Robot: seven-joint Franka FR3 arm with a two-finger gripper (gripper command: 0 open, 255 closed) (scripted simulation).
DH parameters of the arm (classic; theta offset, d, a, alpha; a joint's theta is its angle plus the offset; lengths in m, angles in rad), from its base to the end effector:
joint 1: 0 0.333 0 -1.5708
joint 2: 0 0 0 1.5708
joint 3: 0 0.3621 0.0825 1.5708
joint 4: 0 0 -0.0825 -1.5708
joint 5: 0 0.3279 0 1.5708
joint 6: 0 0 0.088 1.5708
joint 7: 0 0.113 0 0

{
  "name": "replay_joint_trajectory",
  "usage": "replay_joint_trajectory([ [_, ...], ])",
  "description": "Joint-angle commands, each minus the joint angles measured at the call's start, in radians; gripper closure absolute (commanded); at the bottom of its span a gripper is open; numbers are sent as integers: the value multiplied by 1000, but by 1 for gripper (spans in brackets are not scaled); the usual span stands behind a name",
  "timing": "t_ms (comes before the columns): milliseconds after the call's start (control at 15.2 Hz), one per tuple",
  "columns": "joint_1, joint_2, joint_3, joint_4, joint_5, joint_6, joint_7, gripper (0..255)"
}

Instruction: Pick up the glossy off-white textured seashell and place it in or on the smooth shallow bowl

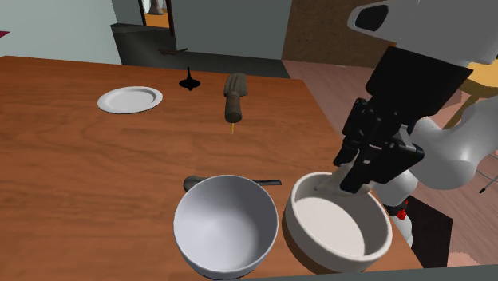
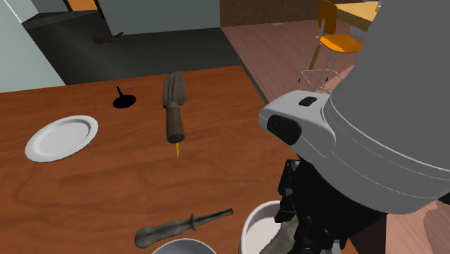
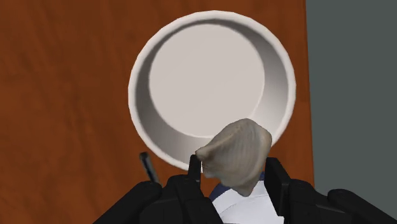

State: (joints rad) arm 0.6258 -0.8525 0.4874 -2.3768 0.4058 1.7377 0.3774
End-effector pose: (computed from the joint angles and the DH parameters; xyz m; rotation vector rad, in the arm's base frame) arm 0.0177 0.2729 0.6005 -2.8852 -0.8524 -0.1386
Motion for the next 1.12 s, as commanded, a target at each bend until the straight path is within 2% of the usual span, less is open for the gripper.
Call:
replay_joint_trajectory([
  [0,9,-16,8,-32,11,17,2,255],
  [660,28,-28,51,-166,54,139,-11,255],
  [1056,29,-28,54,-174,57,146,-12,255],
])
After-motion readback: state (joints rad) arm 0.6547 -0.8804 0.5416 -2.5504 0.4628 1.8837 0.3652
